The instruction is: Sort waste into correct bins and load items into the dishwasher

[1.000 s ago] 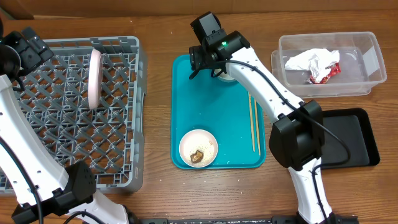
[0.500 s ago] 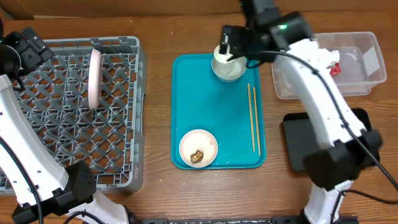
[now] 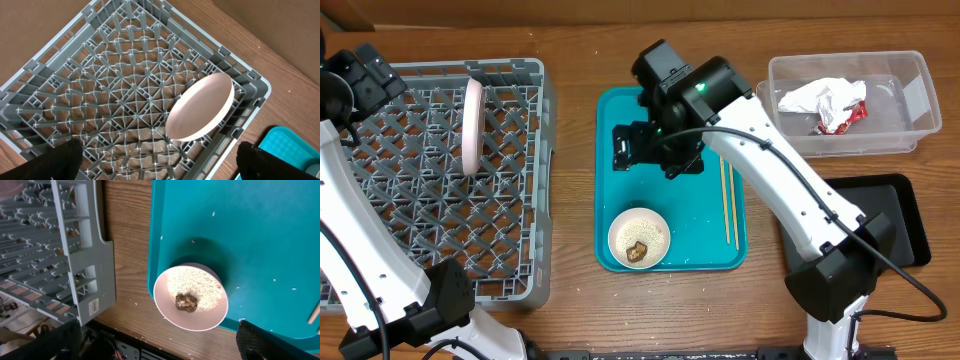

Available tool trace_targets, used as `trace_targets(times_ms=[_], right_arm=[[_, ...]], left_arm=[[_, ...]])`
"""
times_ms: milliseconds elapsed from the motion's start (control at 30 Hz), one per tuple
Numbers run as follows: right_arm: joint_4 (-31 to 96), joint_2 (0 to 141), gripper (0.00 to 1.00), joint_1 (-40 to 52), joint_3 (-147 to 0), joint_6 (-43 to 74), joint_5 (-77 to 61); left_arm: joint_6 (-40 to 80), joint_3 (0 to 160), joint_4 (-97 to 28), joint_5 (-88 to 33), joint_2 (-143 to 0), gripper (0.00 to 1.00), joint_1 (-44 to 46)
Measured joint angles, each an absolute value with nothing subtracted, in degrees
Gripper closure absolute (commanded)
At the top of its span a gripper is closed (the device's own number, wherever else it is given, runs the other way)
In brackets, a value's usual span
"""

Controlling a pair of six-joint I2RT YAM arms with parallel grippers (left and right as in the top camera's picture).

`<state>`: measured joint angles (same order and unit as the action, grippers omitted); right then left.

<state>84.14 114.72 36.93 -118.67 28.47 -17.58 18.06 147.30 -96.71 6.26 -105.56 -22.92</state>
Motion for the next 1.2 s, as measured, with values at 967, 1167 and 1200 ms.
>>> trace_targets(times_ms=[967,1167,1200], right_arm=[[93.08,114.59,0.00,-12.03,-128.64,28.91,-8.75],[92.99,114.59,0.00,-12.93,-128.64,28.93,-8.78],[93.10,114.59,0.00,-12.91,-128.64,28.91,-8.78]], left_arm=[[9.89,145.95,-96.64,-35.22,-105.01,0.03,-20.53],[7.90,129.38,-96.90,-31.29,-94.61,0.03,-13.85],[7.70,127.11,-96.75,-30.89,-92.53,0.03,-12.62]])
